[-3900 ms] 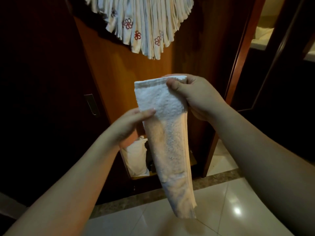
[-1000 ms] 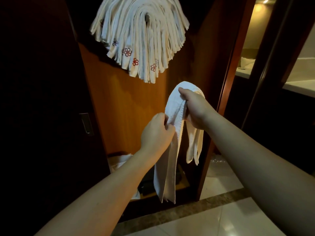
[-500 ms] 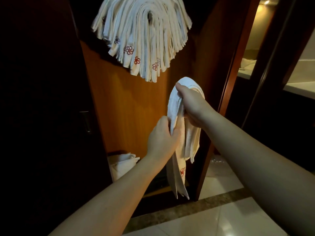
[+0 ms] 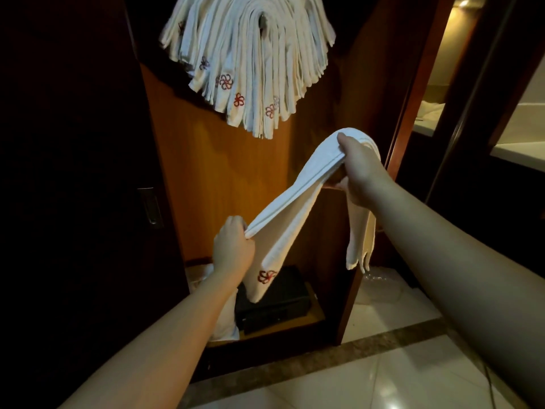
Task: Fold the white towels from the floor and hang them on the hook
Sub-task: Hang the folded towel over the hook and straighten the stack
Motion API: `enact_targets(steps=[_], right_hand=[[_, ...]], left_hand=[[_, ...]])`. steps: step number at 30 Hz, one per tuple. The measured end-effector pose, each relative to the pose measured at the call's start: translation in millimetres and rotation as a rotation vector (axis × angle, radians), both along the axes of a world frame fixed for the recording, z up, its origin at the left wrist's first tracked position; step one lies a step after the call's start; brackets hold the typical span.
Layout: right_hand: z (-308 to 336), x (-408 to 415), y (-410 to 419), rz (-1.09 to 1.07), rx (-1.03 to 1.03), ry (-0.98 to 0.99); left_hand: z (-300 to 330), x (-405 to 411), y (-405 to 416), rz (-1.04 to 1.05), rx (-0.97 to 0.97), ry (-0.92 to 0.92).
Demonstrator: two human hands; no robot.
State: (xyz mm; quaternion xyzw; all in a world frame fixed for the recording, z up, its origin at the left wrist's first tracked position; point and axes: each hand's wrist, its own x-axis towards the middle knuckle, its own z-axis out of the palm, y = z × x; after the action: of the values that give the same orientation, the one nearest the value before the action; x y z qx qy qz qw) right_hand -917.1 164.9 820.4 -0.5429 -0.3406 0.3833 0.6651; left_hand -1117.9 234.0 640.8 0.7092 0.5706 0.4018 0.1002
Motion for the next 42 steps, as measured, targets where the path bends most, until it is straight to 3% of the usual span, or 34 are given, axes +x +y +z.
enact_targets(steps=[11,15,17,21,25,31,36,40,42], right_hand=[[-6,9,13,-0.013,0.101,0.212],[13,18,20,0.003,0.213,0.301],[22,22,23,0.014,0.269,0.386],[24,20,28,0.051,0.31,0.527],[11,15,34,0.08,0.261,0.544],[-6,27,35,0.063,0.294,0.628],[-14,34,37,0.027,0.308,0.662],[-19,29,40,0.04,0.292,0.684],[-25,29,39,0.035,0.255,0.659]], left_hand=[[9,-57,-7,0.064,0.019,0.061],[65,-95,-11,0.162,0.386,0.022],[67,-127,-7,0.207,0.438,-0.1],[22,-145,-6,0.084,-0.114,-0.7],[7,-141,-9,-0.098,-0.193,-0.98],[20,-140,-22,-0.194,-0.196,-1.038],[61,-164,-30,-0.391,0.002,-1.188],[39,-145,-39,-0.448,-0.433,-0.837],[25,-143,-45,-0.45,-0.464,-0.825]])
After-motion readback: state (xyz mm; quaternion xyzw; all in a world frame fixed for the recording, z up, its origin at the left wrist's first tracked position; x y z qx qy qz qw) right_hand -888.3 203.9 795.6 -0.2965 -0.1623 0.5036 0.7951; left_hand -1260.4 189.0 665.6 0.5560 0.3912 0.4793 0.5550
